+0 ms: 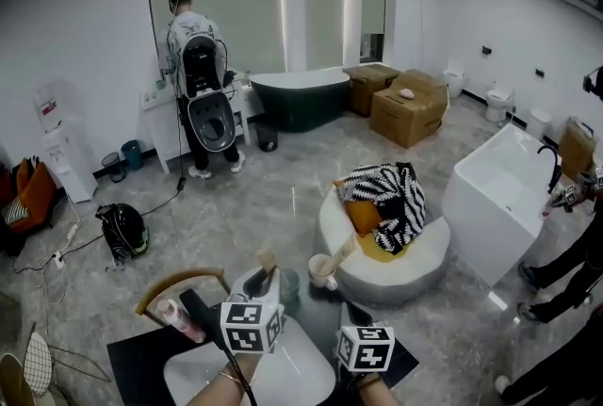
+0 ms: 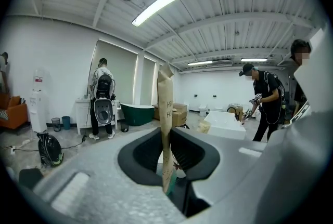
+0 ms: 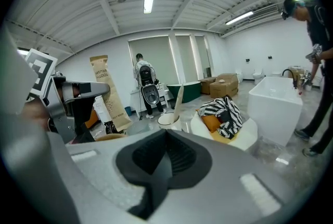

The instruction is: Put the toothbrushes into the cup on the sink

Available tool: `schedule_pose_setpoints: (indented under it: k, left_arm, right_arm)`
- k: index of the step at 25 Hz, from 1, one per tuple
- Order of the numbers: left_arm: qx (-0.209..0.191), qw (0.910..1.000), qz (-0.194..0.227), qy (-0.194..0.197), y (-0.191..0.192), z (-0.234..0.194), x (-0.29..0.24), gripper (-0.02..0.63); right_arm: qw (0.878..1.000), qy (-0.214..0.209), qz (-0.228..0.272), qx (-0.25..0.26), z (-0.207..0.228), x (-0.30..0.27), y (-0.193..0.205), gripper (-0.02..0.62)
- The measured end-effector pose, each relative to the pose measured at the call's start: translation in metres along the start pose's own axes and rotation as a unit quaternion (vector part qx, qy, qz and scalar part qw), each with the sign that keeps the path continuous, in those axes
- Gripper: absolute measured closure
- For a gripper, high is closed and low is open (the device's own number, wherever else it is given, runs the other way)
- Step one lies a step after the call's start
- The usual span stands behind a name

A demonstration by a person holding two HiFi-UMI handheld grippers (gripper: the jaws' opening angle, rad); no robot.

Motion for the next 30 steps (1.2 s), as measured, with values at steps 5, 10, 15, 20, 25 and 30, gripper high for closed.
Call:
schedule_pose_setpoints:
  k: [5, 10, 15, 20, 25, 30]
  left_arm:
    - [0.0, 1.0, 0.0, 0.0, -0.001, 0.0, -0.01, 0.554]
    - [0.004, 1.0, 0.008, 0.001, -0.003, -0.002, -0.022, 0.554]
    - [0.005, 0.9999, 0.011, 0.0, 0.002, -0.003, -0.029, 0.554]
    - [0.007, 1.0, 0.006, -0.005, 0.008, -0.006, -0.033, 0.554]
    - [0.007, 0.9999, -0.005, -0.01, 0.02, -0.012, -0.037, 0.554]
    - [0.008, 0.9997, -0.015, -0.017, 0.029, -0.018, -0.042, 0.554]
  right_arm:
    - [1.0, 0.002, -0.006, -0.003, 0.007, -0.002, 0.003, 0.592]
    - [1.0, 0.005, -0.011, -0.006, 0.015, -0.006, 0.004, 0.592]
    - [1.0, 0.009, -0.015, -0.011, 0.022, -0.007, 0.012, 0.592]
    - [1.0, 0.01, -0.02, -0.014, 0.028, -0.008, 0.017, 0.592]
    - [1.0, 0.009, -0.023, -0.019, 0.028, -0.009, 0.023, 0.592]
    - [0.999, 0.005, -0.03, -0.01, 0.028, -0.014, 0.028, 0.592]
Point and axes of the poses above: the fingertips, and each gripper's own axes: x backward along the fingers, z to its right, y out of its underside, the point moved 3 cm from there along x, backward along the fingers, and after that the axes turned 13 degrees about x, right-handed, at the moved point
